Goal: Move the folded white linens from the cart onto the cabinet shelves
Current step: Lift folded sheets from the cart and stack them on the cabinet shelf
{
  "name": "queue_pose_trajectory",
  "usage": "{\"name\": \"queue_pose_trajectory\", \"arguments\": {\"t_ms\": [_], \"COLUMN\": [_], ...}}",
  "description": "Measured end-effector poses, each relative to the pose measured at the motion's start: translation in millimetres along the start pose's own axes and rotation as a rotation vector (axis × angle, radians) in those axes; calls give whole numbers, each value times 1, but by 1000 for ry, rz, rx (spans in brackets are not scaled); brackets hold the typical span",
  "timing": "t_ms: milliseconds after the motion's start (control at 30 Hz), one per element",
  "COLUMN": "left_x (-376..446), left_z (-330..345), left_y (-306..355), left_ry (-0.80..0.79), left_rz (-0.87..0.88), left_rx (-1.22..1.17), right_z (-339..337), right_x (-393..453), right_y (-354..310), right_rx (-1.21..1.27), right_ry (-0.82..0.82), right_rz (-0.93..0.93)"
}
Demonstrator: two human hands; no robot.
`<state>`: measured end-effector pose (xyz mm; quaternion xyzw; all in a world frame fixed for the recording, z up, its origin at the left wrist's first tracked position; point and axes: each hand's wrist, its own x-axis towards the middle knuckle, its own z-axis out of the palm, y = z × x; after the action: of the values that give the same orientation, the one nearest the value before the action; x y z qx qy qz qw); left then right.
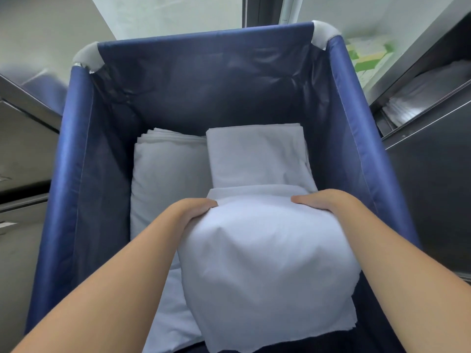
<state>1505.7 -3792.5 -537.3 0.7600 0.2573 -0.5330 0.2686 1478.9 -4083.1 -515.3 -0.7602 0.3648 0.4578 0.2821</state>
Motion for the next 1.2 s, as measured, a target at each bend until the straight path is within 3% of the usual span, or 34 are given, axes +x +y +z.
{"name": "queue_pose_trajectory", "arguments": {"t_ms": [167, 300, 500, 600, 733, 867, 1000, 1200], "left_x": [13, 27, 26, 17, 4, -7, -5, 45], "left_z": [25, 36, 41, 44, 40, 38, 32, 15], "left_y": [-20, -30, -43, -45, -48, -44, -31, -21], "left_ry": [114, 71, 47, 133, 245, 312, 352, 310], "left_rz": [-22, 0, -34, 42, 258, 429, 505, 552], "left_rx": [-185, -302, -468, -621, -778, -880, -941, -777], "right_z": [33, 50, 47, 49, 44, 24, 14, 50], "right_x": [25, 36, 29, 24, 6, -1, 1, 53], "right_y": [22, 35, 38, 40, 30, 9, -6, 9], "right_rx": [178, 271, 510, 652, 773, 675, 542, 384], "right_ry": [86, 193, 107, 175, 287, 484, 611, 481], "right_rz": [18, 41, 23, -59, -318, -572, -710, -586]}}
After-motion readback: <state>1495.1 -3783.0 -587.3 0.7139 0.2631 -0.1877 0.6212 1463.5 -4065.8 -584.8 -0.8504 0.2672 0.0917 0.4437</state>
